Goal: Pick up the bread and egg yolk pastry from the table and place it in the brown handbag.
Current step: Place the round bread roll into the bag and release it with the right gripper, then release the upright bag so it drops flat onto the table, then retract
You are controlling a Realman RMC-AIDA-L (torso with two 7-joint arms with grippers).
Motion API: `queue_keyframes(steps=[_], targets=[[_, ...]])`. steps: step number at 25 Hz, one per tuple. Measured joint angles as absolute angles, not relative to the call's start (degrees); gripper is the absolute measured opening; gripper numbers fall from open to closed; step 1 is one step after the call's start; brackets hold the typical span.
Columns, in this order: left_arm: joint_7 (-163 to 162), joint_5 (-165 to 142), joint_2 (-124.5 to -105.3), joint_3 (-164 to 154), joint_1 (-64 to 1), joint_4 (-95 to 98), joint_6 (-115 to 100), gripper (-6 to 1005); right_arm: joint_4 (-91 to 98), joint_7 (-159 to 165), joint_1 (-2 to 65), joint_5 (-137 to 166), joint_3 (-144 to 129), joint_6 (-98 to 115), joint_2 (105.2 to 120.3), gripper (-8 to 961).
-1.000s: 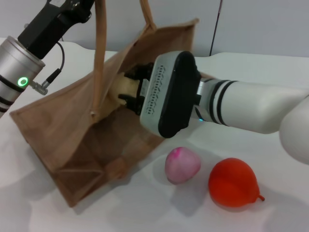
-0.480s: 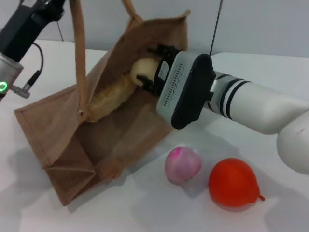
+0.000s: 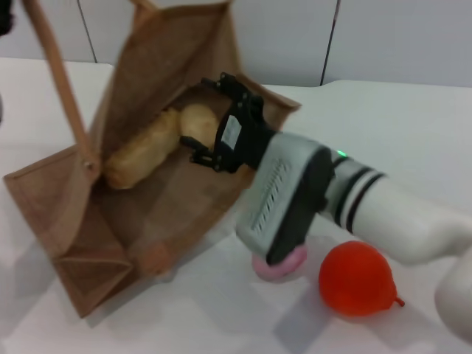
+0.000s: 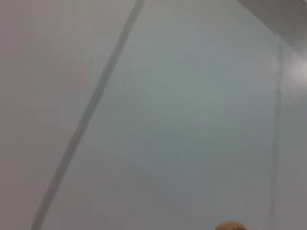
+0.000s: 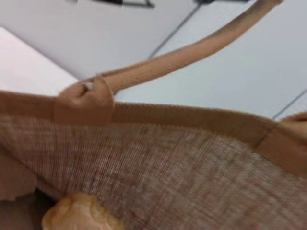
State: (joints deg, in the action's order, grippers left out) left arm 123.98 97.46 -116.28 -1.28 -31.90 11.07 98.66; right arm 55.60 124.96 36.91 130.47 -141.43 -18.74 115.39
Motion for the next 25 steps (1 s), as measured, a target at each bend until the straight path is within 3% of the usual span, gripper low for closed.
queue_keyframes(steps=[4, 8, 13, 19, 25], targets=[[126.2, 100.9, -116.4, -1.2, -30.7, 10.9, 97.2, 118, 56.6, 125.0, 31.0, 134.4, -141.9, -29.0, 115.37, 908], [129.9, 101.7, -116.48, -1.2, -30.3, 10.6, 94.3, 118, 54.8, 125.6, 25.7, 135.1, -142.1, -45.6, 115.26, 905], [137.3, 101.2, -116.62, -2.0, -31.2, 8.6, 89.9, 118, 46.3, 132.6, 24.0, 134.6, -142.1, -64.0, 115.36, 897], [150.7, 94.0, -116.74, -2.9, -33.3, 4.8, 88.3, 346, 32.4, 151.7, 24.5, 134.5, -141.6, -80.9, 115.45, 897], [155.4, 83.1, -116.68, -3.0, -35.5, 3.1, 84.2, 573, 26.0, 159.2, 25.0, 130.3, -141.3, -84.4, 115.56, 897]])
